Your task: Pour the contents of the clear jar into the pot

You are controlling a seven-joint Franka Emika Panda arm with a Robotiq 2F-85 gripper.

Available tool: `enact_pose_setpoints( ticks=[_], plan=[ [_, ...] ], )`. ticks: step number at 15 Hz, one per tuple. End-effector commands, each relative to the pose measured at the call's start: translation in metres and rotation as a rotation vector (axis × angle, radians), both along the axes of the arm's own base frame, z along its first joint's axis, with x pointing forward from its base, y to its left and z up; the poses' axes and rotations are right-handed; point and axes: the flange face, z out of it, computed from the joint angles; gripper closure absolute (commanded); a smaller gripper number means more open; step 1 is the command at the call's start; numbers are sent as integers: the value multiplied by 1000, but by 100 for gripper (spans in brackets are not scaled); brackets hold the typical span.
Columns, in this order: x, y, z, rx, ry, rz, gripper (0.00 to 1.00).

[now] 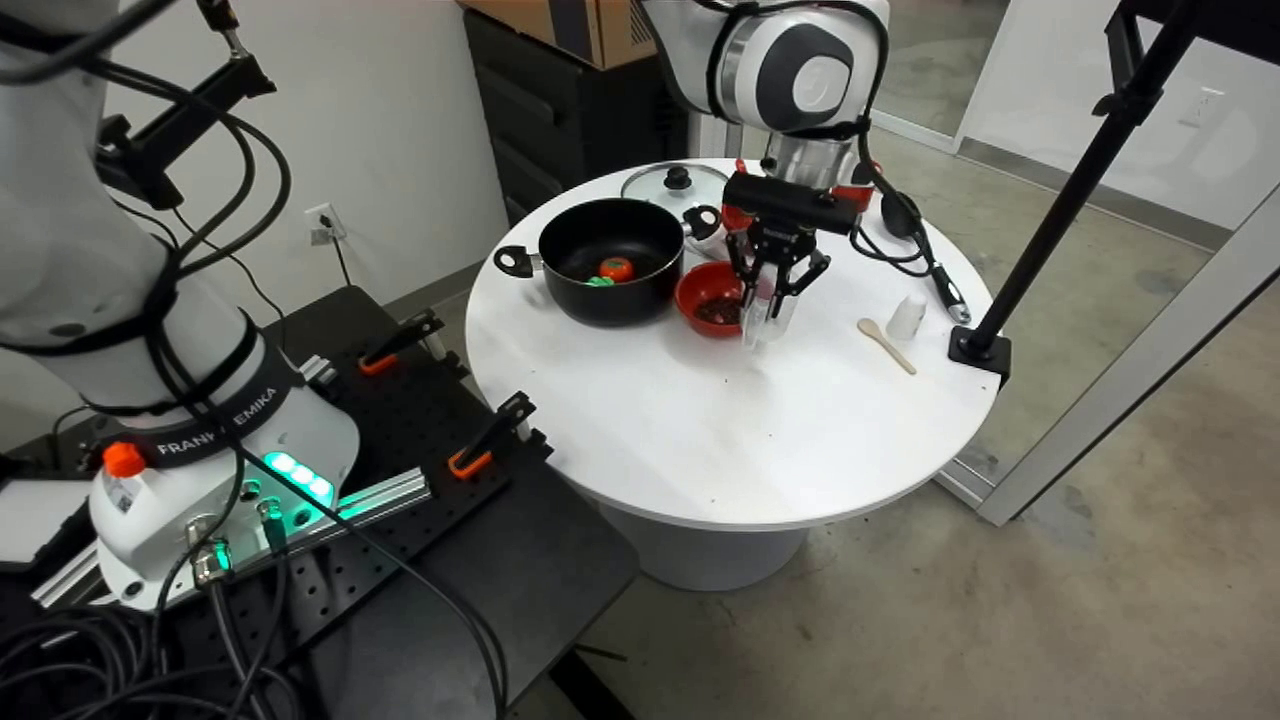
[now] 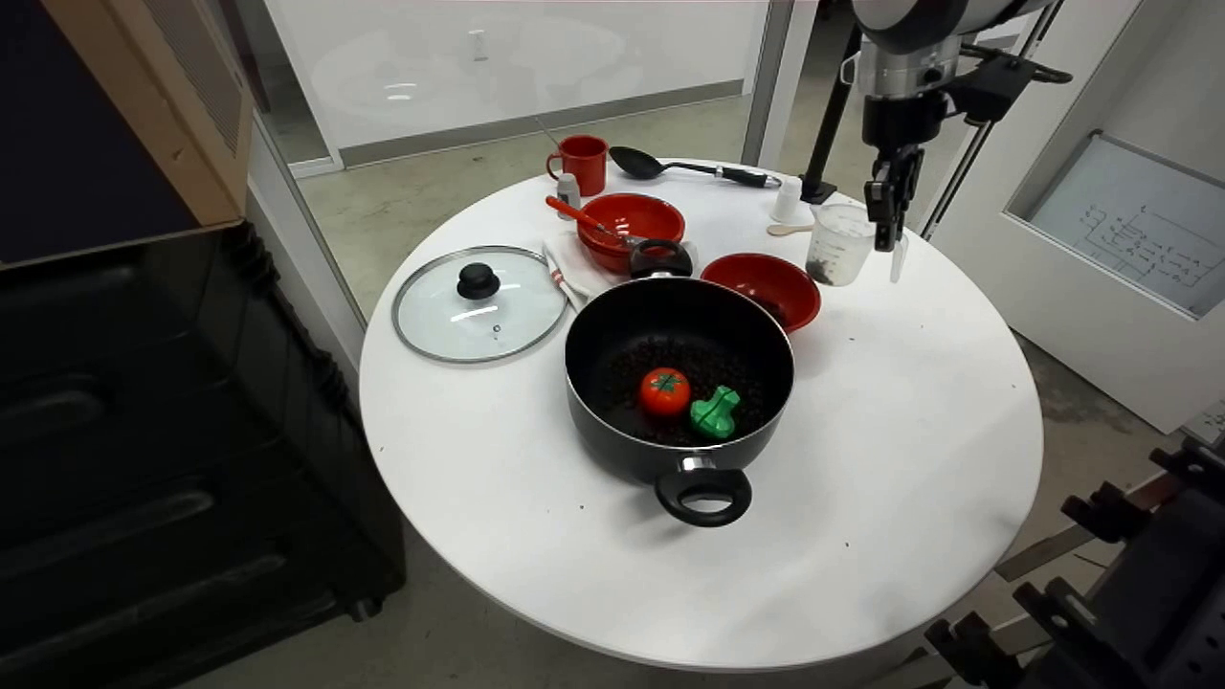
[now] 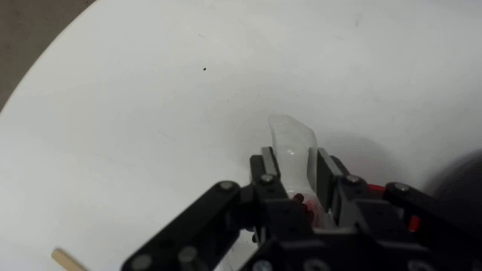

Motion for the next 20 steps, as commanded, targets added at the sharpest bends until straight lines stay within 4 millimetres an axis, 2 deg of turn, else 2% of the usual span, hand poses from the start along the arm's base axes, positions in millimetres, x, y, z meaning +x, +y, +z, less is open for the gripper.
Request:
enact_pose_setpoints(
  ticks=[1, 4, 7, 11, 16, 20],
  plan=[
    [-10, 17, 27, -1, -16, 9, 93],
    [-9, 27, 40, -13, -16, 33, 93],
    [3, 38, 54, -48, -11, 49, 93],
    [14, 63, 68, -105, 14, 100, 93],
    [19, 119, 85, -203, -31, 197, 93],
    [7, 178, 88, -275, -57, 309, 93]
  ],
)
